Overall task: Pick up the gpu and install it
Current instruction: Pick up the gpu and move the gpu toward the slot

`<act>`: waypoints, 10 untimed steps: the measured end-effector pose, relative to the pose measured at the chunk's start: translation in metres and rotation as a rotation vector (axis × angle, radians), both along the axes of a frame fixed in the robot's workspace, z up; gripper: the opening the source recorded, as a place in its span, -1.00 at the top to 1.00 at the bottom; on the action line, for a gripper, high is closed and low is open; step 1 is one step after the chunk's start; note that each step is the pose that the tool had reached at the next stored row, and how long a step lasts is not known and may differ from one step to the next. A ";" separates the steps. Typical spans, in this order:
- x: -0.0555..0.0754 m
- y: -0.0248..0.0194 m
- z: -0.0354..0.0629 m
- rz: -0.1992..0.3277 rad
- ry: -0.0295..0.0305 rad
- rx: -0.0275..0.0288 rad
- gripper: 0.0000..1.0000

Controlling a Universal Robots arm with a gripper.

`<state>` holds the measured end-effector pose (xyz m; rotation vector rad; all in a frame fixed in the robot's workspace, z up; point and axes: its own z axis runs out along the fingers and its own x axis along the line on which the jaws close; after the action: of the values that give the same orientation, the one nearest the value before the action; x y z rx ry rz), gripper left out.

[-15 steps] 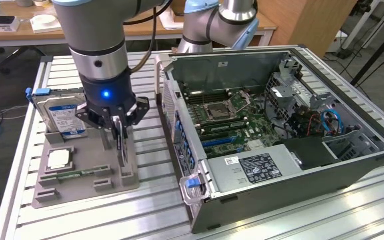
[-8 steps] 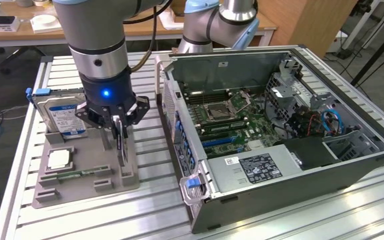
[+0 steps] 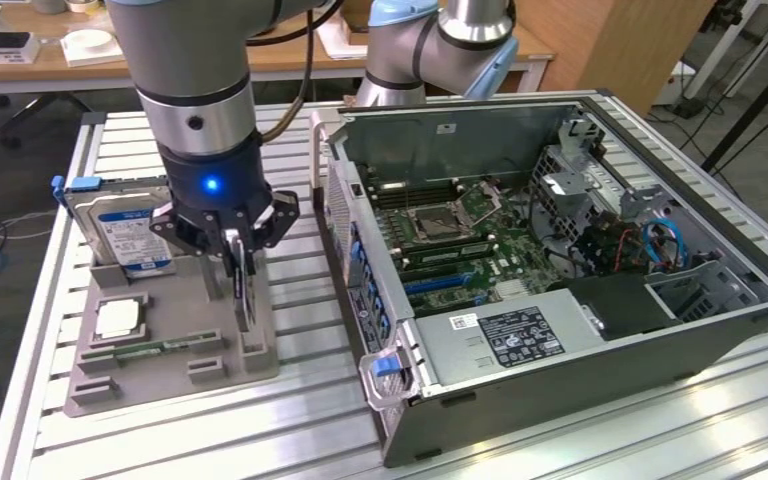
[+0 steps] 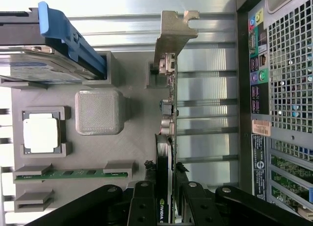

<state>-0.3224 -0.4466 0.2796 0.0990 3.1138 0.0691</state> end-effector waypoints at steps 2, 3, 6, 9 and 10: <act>0.000 0.0000 0.0008 0.000 0.0000 0.0000 0.47; 0.000 0.0000 0.0013 0.000 0.0001 -0.0001 0.47; 0.000 0.0000 0.0027 0.000 0.0001 -0.0001 0.47; 0.000 0.0000 0.0044 0.000 0.0001 -0.0001 0.47; 0.000 0.0000 0.0050 0.000 0.0001 -0.0001 0.47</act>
<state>-0.3224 -0.4466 0.2846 0.0990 3.1138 0.0690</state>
